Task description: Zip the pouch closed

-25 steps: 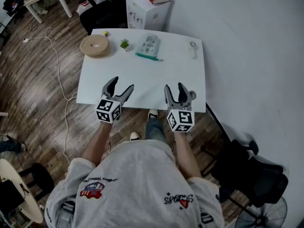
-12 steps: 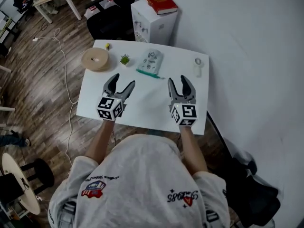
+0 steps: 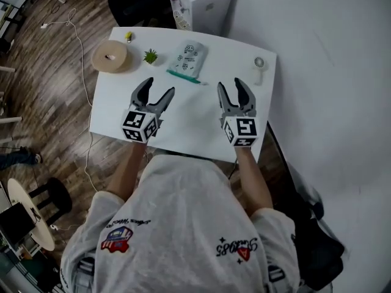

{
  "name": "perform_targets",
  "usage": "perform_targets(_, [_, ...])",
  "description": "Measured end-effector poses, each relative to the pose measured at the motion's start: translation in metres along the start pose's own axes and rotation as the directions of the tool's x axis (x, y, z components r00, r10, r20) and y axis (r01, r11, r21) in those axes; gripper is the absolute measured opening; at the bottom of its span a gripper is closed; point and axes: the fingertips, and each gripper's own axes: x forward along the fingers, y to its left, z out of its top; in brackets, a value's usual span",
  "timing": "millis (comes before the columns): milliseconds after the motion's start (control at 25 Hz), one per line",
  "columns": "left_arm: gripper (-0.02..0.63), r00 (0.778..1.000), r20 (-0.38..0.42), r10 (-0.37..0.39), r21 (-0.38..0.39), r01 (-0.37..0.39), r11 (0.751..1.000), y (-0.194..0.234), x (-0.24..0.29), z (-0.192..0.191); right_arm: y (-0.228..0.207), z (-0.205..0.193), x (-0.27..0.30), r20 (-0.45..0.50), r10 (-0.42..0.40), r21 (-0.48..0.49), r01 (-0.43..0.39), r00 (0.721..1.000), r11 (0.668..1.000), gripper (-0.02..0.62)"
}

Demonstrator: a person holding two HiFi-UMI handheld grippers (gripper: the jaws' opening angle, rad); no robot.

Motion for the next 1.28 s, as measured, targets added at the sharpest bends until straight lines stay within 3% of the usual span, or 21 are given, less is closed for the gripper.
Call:
perform_targets(200, [0.331,0.998,-0.058,-0.039,-0.015,0.038,0.999,-0.006,0.024,-0.028,-0.008,-0.040,0.019,-0.082,0.036,-0.058,-0.040,0.996,0.997,0.202])
perform_targets(560, [0.331,0.994,-0.113,-0.002,-0.053,-0.004,0.999,0.014,0.019,-0.064,0.007,-0.113,0.050,-0.271,0.140,-0.189,-0.195,0.952,0.962,0.197])
perform_targets(720, [0.331,0.991,-0.132,0.028,-0.070,-0.037,0.997,0.030,0.010,-0.079,0.016,-0.151,0.065,-0.368,0.179,-0.271,-0.290,0.912,0.918,0.190])
perform_targets(960, [0.331,0.986,-0.131,0.098,-0.094,-0.111,0.989,0.055,-0.013,-0.088,0.031,-0.194,0.090,-0.460,0.258,-0.358,-0.443,0.850,0.822,0.183])
perform_targets(1200, [0.331,0.979,-0.142,0.144,-0.125,-0.162,0.979,0.080,-0.035,-0.099,0.029,-0.223,0.114,-0.559,0.223,-0.401,-0.496,0.798,0.770,0.155])
perform_targets(1280, [0.332,0.975,-0.150,0.161,-0.137,-0.182,0.974,0.088,-0.040,-0.106,0.027,-0.234,0.120,-0.596,0.214,-0.422,-0.528,0.774,0.737,0.141])
